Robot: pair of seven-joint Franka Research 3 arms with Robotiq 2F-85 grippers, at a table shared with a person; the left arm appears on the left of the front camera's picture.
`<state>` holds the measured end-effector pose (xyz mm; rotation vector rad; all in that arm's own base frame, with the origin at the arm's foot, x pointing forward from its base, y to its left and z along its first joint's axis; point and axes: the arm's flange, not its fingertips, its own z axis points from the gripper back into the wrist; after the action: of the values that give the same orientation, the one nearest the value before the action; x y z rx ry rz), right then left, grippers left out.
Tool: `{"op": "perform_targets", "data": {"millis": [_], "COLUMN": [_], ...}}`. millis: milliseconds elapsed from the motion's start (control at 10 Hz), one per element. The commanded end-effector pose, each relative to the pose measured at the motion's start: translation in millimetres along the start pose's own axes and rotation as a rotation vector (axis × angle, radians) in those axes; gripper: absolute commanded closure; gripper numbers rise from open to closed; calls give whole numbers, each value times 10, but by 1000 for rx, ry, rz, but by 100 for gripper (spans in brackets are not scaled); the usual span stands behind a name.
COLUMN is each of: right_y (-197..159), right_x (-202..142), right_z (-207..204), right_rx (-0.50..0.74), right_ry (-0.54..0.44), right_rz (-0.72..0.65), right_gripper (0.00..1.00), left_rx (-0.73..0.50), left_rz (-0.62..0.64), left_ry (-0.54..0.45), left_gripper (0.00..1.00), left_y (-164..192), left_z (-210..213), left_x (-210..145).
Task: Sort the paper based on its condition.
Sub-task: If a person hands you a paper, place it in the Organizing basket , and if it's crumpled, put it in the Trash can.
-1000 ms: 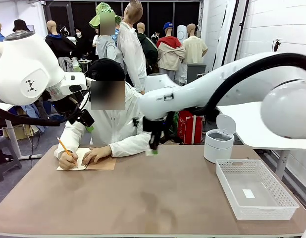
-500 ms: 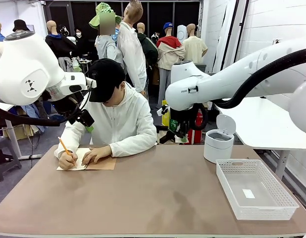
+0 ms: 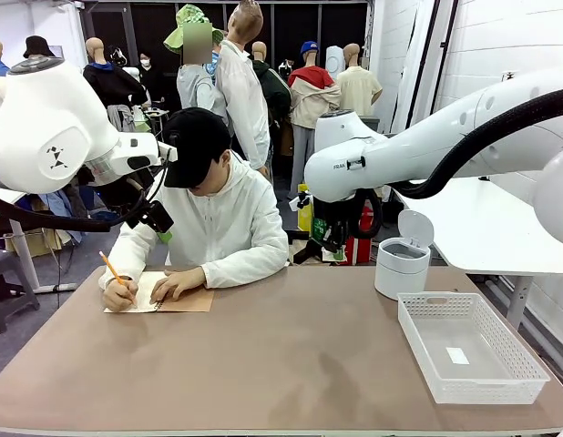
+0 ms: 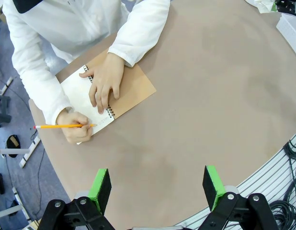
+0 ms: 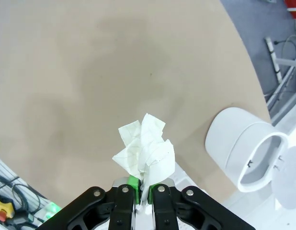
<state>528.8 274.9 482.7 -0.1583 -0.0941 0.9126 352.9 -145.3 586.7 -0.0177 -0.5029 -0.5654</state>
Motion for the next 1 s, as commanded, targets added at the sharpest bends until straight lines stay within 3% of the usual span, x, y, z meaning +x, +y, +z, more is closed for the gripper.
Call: {"op": "perform_targets", "data": {"millis": [0,700,900], "right_y": [9,-799,-1043], "right_x": [4,-417,-487], "right_z": [4,-52,-126], "right_rx": [0,-300,-405], "right_ry": [-1,109,133], "right_rz": [1,-312,-303], "right_gripper": [98,98,98], "left_rx": [-2,-2,-2], "left_rz": [2,2,2], "left_ry": [-6,-6,-6], "left_gripper": [0,0,0], "left_y": [10,10,10], "left_z": [4,4,4], "left_x": [2,2,2]}}
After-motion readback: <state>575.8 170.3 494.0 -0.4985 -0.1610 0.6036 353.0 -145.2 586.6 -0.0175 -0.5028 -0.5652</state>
